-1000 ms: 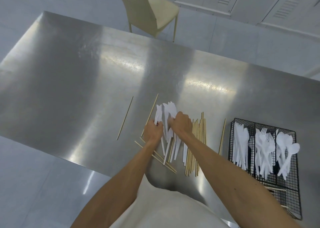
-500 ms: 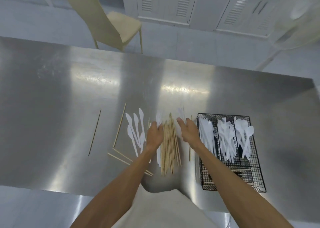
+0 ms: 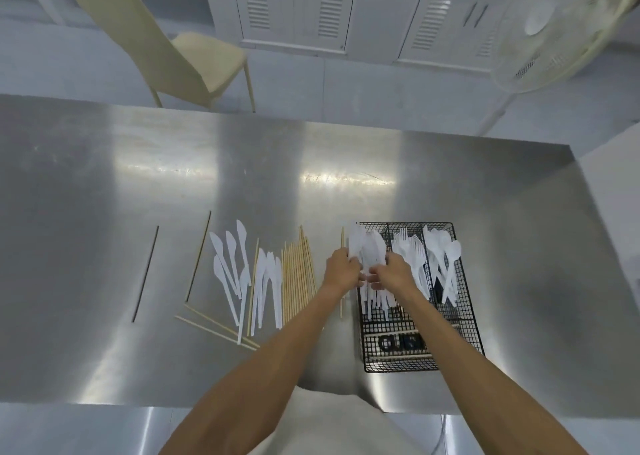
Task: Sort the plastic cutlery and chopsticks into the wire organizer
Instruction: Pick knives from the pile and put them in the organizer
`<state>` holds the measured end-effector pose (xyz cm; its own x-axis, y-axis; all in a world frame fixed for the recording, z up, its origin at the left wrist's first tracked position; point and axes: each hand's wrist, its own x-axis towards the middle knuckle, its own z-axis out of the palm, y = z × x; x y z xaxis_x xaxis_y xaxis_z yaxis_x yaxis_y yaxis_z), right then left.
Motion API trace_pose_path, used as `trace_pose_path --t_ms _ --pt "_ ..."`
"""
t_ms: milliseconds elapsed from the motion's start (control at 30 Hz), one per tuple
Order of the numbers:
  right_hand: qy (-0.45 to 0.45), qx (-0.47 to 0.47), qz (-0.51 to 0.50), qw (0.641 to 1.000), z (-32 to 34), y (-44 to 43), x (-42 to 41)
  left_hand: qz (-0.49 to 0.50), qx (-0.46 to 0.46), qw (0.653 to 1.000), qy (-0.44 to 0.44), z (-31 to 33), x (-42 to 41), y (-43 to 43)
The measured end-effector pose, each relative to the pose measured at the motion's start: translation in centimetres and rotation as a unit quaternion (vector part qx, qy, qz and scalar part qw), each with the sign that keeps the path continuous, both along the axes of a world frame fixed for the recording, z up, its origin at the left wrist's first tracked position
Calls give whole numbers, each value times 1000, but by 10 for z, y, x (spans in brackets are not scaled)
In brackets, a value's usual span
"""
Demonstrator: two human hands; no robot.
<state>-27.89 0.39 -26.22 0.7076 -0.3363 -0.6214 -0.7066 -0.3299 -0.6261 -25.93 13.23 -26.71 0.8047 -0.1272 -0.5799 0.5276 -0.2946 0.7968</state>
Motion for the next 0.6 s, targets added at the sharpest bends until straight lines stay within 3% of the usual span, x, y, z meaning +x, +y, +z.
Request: trace_pose_path --t_ms 233,400,600 --pt "-10 -54 19 998 -7 -21 4 23 55 998 24 -2 -8 -29" --pt "12 -89 60 994 -12 -31 11 -38 135 990 4 10 -7 -36" --pt "-9 -94 40 995 -4 -30 15 -76 144 987 -12 19 -7 -31"
